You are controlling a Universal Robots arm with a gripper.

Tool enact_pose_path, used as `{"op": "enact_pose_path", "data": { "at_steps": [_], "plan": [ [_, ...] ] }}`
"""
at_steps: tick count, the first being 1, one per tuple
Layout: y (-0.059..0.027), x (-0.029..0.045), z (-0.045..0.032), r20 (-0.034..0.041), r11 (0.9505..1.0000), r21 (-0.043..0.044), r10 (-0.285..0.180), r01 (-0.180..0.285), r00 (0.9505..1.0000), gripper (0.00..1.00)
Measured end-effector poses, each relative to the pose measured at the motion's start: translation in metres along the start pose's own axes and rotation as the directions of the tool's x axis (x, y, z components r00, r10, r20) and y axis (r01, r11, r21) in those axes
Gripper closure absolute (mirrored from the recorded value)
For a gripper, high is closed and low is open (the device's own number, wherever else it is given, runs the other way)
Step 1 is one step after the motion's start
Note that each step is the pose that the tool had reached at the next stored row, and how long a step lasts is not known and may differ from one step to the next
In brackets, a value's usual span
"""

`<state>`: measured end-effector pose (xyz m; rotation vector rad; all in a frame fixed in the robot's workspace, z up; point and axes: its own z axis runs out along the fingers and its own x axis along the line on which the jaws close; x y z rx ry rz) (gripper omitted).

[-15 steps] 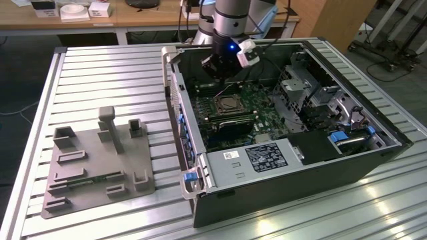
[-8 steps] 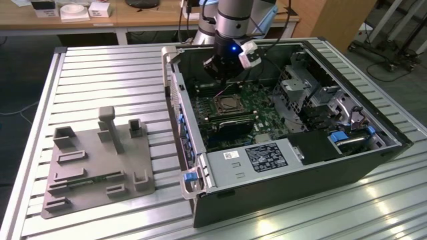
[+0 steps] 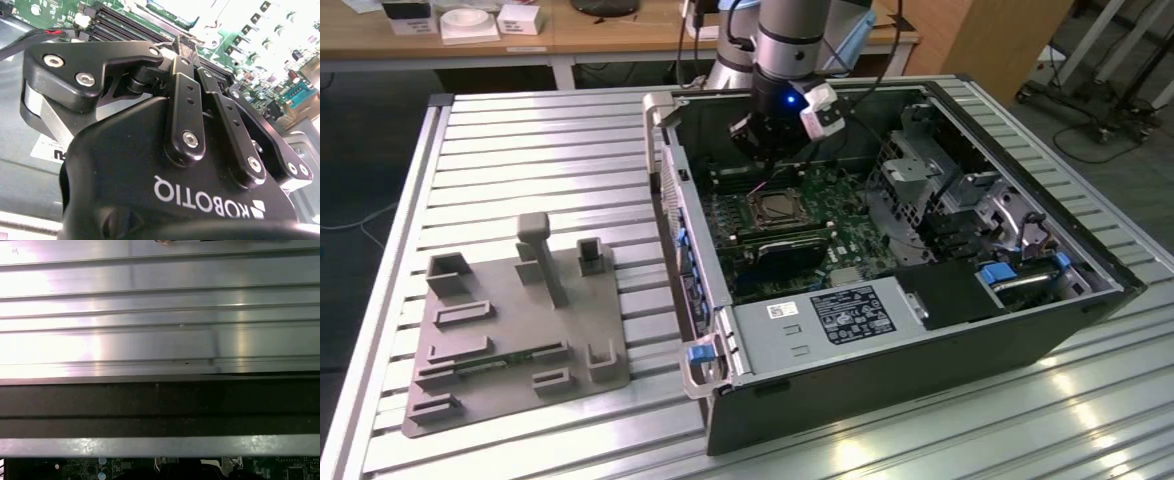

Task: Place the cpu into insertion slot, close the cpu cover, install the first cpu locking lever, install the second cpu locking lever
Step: 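Install the first cpu locking lever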

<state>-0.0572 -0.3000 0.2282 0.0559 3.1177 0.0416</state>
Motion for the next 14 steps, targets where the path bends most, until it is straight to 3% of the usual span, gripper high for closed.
{"op": "enact_pose_path", "data": {
  "at_steps": [8,14],
  "plan": [
    [0.0020,-0.0056,0.0056,-0.0001,1.0000,0.0002,0.000,0.000,1.0000,0.90],
    [0.0021,-0.0058,0.0065,-0.0001,1.0000,0.0002,0.000,0.000,1.0000,0.90]
  ]
}}
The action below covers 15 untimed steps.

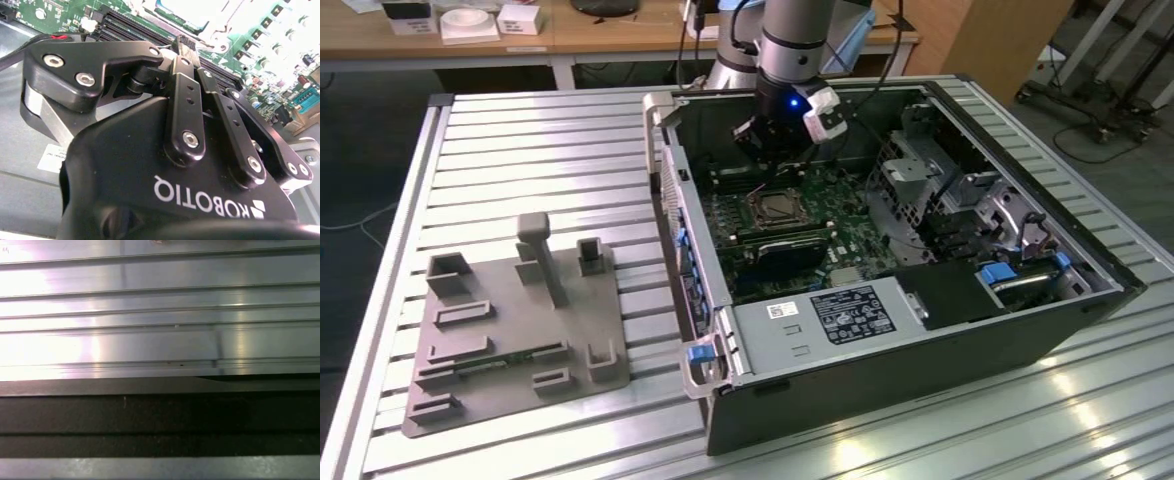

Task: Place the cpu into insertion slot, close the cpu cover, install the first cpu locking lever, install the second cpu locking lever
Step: 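Install the first cpu locking lever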

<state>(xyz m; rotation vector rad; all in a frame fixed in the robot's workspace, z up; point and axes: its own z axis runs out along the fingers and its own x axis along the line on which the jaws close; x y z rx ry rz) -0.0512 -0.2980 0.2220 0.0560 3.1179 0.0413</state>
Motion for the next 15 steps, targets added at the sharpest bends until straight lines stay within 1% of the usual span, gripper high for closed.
{"op": "enact_pose_path", "data": {
  "at_steps": [4,15],
  "plan": [
    [0.0000,0.0007,0.0001,0.0002,1.0000,-0.0002,0.000,0.000,1.0000,0.90],
    [-0.0003,0.0090,-0.0002,-0.0001,1.0000,0.0001,-0.006,0.006,1.0000,0.90]
  ]
}}
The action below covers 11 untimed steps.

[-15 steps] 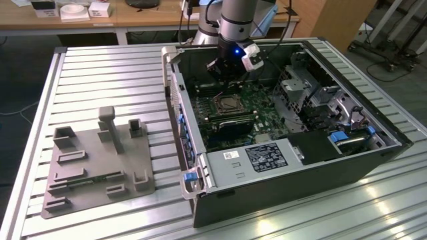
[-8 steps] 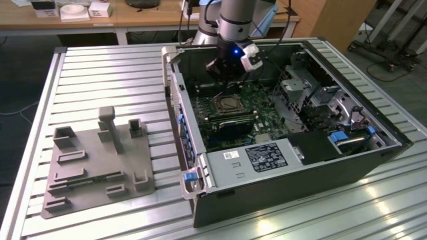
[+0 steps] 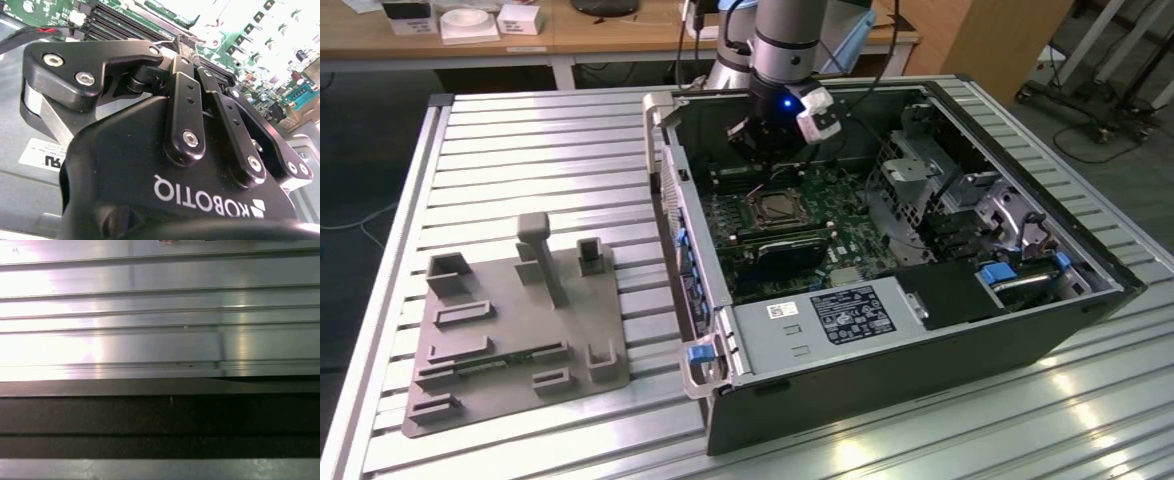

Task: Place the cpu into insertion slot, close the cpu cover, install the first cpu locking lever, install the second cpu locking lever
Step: 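Install the first cpu locking lever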

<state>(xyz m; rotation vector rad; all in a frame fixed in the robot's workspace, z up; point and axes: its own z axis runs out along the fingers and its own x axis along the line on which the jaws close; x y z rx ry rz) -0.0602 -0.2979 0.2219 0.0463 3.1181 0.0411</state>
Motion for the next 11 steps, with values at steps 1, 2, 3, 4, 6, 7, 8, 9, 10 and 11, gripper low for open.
{"op": "enact_pose_path", "data": {
  "at_steps": [1,2,3,4,6,7,8,9,10,11],
  "plan": [
    [0.0000,0.0001,0.0000,-0.0001,1.0000,0.0001,0.000,0.000,1.0000,0.90],
    [0.0000,0.0001,0.0000,0.0000,1.0000,0.0000,-0.001,0.001,1.0000,0.90],
    [0.0000,0.0001,0.0000,-0.0001,1.0000,0.0000,-0.001,0.001,1.0000,0.90],
    [0.0001,0.0000,0.0001,0.0000,1.0000,-0.0001,-0.001,0.001,1.0000,0.90],
    [0.0007,-0.0013,0.0008,-0.0001,1.0000,-0.0001,-0.001,0.001,1.0000,0.90],
    [0.0011,-0.0021,0.0012,-0.0001,1.0000,0.0000,-0.001,0.001,1.0000,0.90],
    [0.0015,-0.0028,0.0015,-0.0001,1.0000,0.0000,-0.001,0.001,1.0000,0.90],
    [0.0019,-0.0036,0.0018,0.0000,1.0000,-0.0001,-0.001,0.001,1.0000,0.90],
    [0.0023,-0.0043,0.0021,0.0000,1.0000,-0.0001,-0.001,0.001,1.0000,0.90],
    [0.0026,-0.0048,0.0024,0.0000,1.0000,0.0000,-0.001,0.001,1.0000,0.90]
  ]
}}
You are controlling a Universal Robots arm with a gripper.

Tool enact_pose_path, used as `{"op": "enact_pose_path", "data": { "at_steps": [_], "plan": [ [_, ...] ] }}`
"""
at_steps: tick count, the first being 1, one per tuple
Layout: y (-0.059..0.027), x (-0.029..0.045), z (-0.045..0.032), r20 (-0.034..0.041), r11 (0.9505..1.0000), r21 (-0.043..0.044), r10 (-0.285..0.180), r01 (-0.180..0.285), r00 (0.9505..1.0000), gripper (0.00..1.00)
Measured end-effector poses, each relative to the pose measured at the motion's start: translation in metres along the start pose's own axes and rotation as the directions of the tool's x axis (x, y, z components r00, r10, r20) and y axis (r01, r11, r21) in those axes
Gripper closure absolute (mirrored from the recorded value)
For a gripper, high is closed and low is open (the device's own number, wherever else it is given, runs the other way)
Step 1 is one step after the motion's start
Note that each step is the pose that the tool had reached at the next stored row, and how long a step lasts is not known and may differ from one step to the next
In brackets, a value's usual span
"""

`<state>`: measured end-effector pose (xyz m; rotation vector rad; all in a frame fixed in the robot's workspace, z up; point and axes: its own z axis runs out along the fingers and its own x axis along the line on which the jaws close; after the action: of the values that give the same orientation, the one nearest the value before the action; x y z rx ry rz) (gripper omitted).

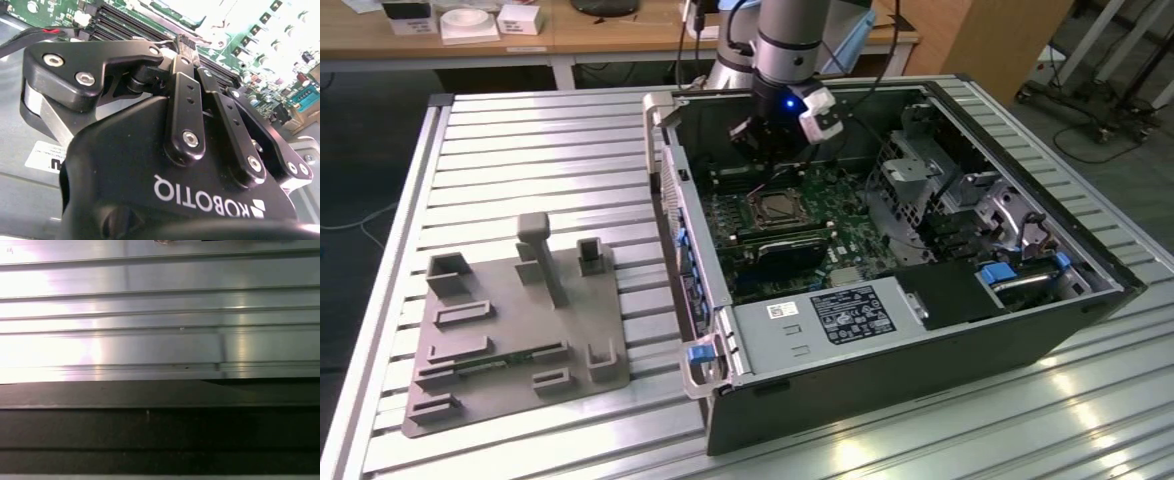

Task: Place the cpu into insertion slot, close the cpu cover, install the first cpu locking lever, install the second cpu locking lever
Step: 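Install the first cpu locking lever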

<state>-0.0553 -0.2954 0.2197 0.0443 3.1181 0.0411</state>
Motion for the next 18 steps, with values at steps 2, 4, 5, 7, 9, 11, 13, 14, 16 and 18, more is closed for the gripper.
{"op": "enact_pose_path", "data": {
  "at_steps": [2,4,5,7,9,11,13,14,16,18],
  "plan": [
    [0.0005,-0.0011,0.0007,0.0001,1.0000,-0.0002,0.000,0.000,1.0000,0.90],
    [0.0008,-0.0025,0.0015,0.0001,1.0000,-0.0001,0.000,0.000,1.0000,0.90],
    [0.0008,-0.0033,0.0020,0.0001,1.0000,-0.0001,0.000,0.000,1.0000,0.90],
    [0.0009,-0.0052,0.0031,0.0001,1.0000,0.0000,0.000,0.000,1.0000,0.90],
    [0.0010,-0.0070,0.0041,0.0000,1.0000,0.0000,0.000,0.000,1.0000,0.90],
    [0.0013,-0.0091,0.0052,-0.0001,1.0000,0.0001,0.000,0.000,1.0000,0.90],
    [0.0017,-0.0111,0.0064,0.0000,1.0000,0.0000,0.000,0.000,1.0000,0.90],
    [0.0020,-0.0120,0.0070,0.0000,1.0000,0.0000,0.000,0.000,1.0000,0.90],
    [0.0025,-0.0136,0.0082,0.0000,1.0000,0.0000,0.000,0.000,1.0000,0.90],
    [0.0031,-0.0149,0.0094,0.0001,1.0000,0.0000,0.000,0.000,1.0000,0.90]
  ]
}}
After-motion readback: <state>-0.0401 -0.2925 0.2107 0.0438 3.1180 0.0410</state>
